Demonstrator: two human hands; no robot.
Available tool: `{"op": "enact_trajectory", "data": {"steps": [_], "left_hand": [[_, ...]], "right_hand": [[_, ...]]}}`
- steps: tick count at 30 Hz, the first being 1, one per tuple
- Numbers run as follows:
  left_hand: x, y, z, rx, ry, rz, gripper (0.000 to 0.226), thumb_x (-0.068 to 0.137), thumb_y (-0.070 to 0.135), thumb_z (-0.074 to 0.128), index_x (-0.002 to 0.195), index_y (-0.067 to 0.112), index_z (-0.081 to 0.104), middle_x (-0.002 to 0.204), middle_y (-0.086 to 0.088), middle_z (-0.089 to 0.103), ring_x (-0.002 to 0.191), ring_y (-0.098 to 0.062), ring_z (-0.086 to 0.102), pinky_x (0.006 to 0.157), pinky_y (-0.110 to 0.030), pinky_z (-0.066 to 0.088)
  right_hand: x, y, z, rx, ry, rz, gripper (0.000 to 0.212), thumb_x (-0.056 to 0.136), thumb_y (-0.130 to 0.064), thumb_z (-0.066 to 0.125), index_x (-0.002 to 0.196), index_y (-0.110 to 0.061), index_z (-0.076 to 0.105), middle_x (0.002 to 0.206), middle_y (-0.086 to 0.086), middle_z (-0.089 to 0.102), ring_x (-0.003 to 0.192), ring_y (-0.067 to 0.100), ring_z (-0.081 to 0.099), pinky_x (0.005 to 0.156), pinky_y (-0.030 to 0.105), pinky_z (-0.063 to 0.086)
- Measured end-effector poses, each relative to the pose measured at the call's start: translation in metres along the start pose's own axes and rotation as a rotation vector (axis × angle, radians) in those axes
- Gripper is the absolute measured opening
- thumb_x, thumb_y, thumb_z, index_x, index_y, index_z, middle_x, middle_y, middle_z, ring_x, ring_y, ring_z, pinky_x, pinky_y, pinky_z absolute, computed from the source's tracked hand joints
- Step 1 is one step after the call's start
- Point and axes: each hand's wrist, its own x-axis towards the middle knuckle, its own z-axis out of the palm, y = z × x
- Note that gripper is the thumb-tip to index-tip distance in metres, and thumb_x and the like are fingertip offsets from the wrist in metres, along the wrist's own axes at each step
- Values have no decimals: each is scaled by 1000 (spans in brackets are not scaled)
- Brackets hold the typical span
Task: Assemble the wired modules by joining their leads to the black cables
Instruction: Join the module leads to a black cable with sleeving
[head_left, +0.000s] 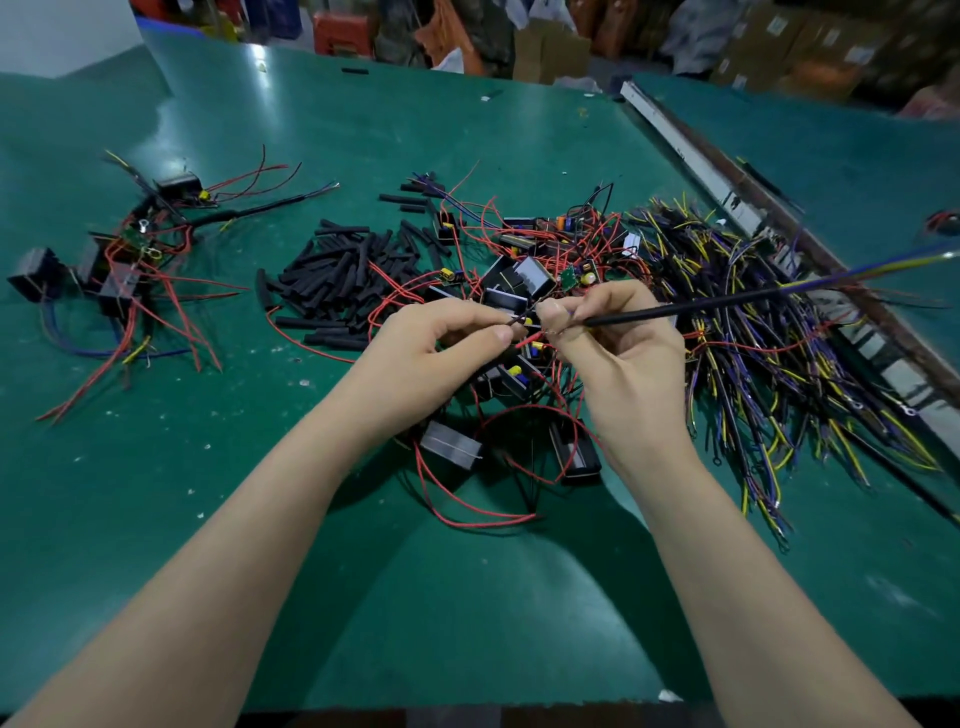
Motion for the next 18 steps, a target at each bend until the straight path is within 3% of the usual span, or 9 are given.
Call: {"op": "enact_trajectory", "data": {"steps": [2, 4, 6, 8, 10, 15, 18], "left_hand": [[0, 0, -2, 3, -4, -10, 27, 91, 13, 60, 87, 39, 66, 75, 26, 67, 71, 11, 56, 67, -5, 40], [0, 0, -3, 31, -16, -16, 32, 91, 9, 57, 89, 41, 64, 71, 28, 64, 66, 7, 54, 64, -8, 39], [1, -1, -2, 47, -23, -24, 35, 91, 7, 54, 93, 41, 60, 70, 20, 63, 66, -9, 56, 63, -18, 43], [0, -2, 0, 29, -32, -37, 34, 91, 6, 50, 91, 39, 57, 73, 13, 61, 79, -26, 60, 75, -32, 46], [0, -1, 2, 24, -21, -32, 31, 90, 7, 48, 88, 37, 56, 76, 11, 61, 83, -30, 59, 79, -38, 46], [-2, 4, 2, 76, 37, 77, 10, 89, 28, 52, 87, 34, 60, 69, 10, 61, 63, -4, 53, 61, -15, 40], [-3, 4, 1, 109, 59, 118, 14, 91, 25, 55, 90, 18, 67, 72, 5, 63, 65, -6, 53, 64, -14, 41]], "right_hand": [[0, -1, 0, 32, -27, 59, 25, 82, -9, 70, 72, -29, 59, 77, -7, 69, 77, 7, 65, 74, 20, 50], [0, -2, 1, 34, -40, 95, 24, 80, -11, 73, 71, -31, 62, 78, -5, 72, 77, 9, 66, 74, 21, 51], [0, -2, 2, -35, -31, 102, 19, 76, -20, 77, 70, -33, 64, 79, -3, 74, 80, 14, 68, 77, 29, 53], [-1, -1, 4, -103, -20, 94, 15, 72, -29, 78, 70, -35, 65, 81, -1, 74, 82, 19, 69, 79, 36, 54], [-1, -1, 4, -101, -10, 94, 15, 74, -28, 78, 69, -34, 65, 81, 2, 73, 81, 21, 68, 79, 38, 53], [1, -2, 1, -82, -34, 37, 19, 81, -18, 76, 72, -34, 67, 87, 10, 71, 83, 18, 67, 76, 25, 51], [2, -3, 1, -43, -64, 11, 24, 81, -14, 74, 73, -34, 66, 87, 1, 72, 85, 18, 67, 77, 30, 52]]}}
